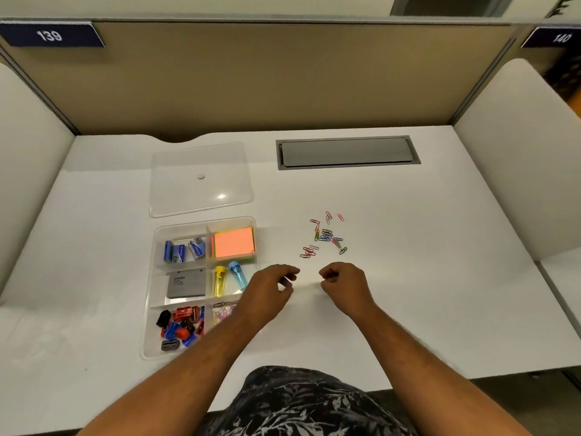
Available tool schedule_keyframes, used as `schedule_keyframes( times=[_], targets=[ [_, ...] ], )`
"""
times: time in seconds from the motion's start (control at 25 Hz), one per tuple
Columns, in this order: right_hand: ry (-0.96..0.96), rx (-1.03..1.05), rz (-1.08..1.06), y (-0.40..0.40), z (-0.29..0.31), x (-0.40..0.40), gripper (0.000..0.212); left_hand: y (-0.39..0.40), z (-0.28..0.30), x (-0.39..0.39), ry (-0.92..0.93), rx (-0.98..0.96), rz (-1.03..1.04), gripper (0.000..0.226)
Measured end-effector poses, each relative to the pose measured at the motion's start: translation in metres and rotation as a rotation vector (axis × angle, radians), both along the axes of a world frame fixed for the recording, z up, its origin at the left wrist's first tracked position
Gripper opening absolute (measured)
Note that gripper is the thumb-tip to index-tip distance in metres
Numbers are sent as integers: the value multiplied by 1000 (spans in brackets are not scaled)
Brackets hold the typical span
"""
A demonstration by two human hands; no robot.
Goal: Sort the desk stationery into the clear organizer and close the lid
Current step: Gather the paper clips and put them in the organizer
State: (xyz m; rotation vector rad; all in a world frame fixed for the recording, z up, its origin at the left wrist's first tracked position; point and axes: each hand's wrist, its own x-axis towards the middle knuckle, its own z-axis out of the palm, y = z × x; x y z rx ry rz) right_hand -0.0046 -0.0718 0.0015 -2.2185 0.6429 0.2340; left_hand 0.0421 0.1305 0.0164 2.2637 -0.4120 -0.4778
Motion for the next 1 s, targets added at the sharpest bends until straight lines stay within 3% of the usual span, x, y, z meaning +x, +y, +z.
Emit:
schedule_keyframes(
  times=[0.24, 0.52, 0.64, 0.76, 0.84, 0.92, 1.0],
  targets=[
    [82, -230, 168, -60, -37, 8, 22, -58, -35, 52, -103, 213, -75, 33],
    [59, -320, 353, -74, -47, 49, 29, -96, -52, 117, -143, 401, -239, 16],
    [18, -292, 287, -87, -51, 62, 28, -108, -55, 130, -127, 360, -221, 31],
    [-52, -259, 159, -103, -55, 72, 52, -118, -63, 133, -147, 267, -146, 51],
    [-40, -217, 143, -111, -59, 78, 59, -119, -65, 132, -63, 128, -115, 64],
    [-33, -224, 210, -112, -62, 83, 40, -113, -64, 133, 131, 13, -174, 85],
    [-39, -229, 248, -109, -65, 84, 27, -111, -61, 139, 161, 100, -300, 112]
  ],
)
